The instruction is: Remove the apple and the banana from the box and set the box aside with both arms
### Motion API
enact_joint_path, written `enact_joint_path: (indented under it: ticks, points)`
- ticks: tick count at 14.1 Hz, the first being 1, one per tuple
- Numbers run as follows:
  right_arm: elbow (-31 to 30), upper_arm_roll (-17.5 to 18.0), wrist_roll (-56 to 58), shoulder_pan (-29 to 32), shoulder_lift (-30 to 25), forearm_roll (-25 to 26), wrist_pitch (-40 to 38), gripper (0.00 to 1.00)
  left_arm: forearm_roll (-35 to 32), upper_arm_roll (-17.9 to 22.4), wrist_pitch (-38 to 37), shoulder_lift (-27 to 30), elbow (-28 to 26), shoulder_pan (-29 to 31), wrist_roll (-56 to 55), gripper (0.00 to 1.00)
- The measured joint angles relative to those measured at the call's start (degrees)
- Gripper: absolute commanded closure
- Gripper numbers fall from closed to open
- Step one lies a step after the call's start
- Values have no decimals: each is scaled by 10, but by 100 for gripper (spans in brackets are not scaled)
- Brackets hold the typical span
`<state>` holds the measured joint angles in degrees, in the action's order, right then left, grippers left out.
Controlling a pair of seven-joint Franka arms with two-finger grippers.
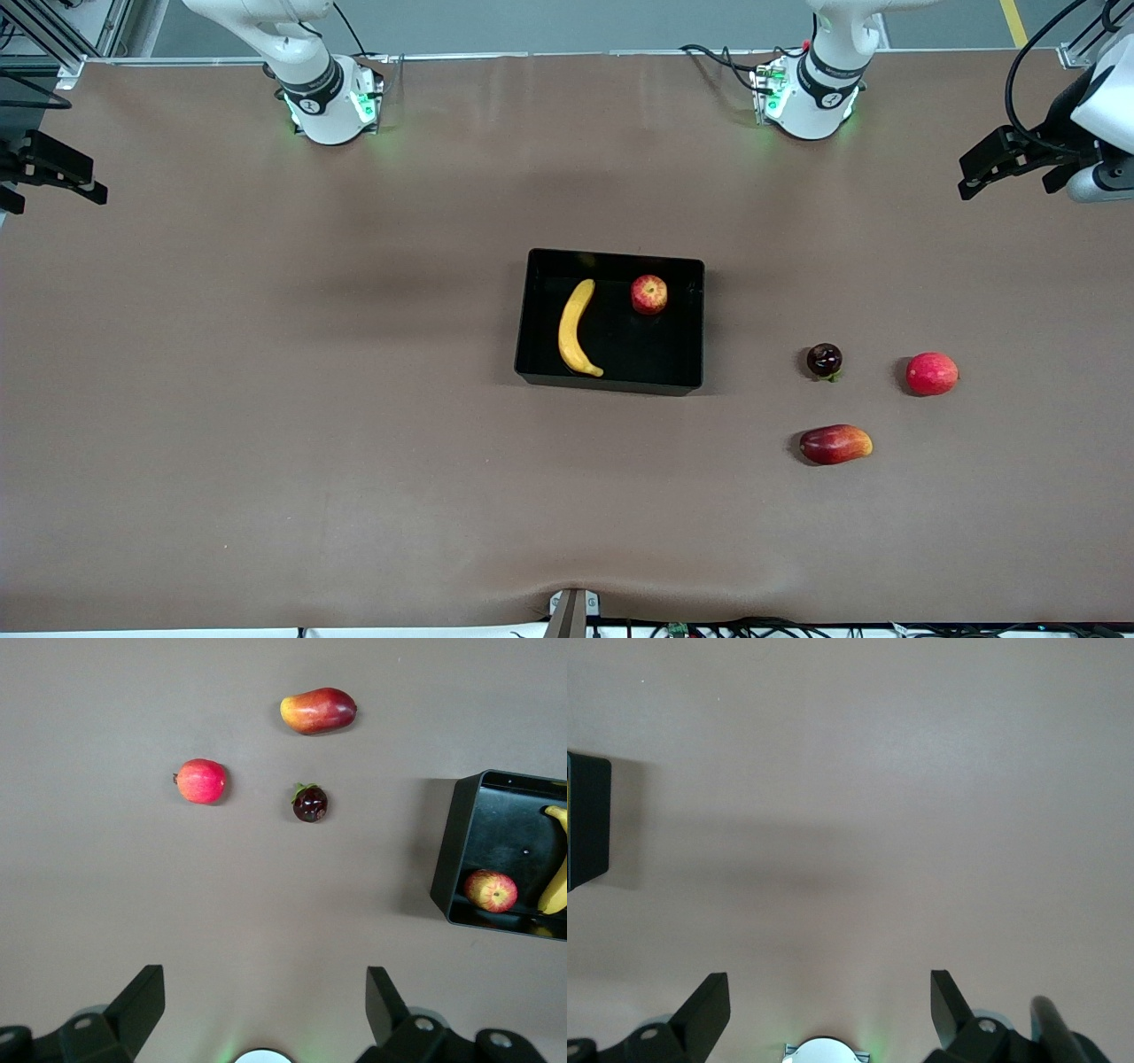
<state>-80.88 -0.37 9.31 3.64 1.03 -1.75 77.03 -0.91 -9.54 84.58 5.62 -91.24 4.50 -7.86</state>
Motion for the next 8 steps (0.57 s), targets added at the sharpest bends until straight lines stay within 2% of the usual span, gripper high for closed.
enact_joint_path:
  ticks: [6, 8]
  points:
    - [0, 0, 0, 0, 0, 0, 0, 0, 0, -3, 0, 0, 0, -1, 0, 0]
    - [0, 0, 0, 0, 0, 0, 0, 0, 0, -15, 0, -2, -2, -1, -1, 0]
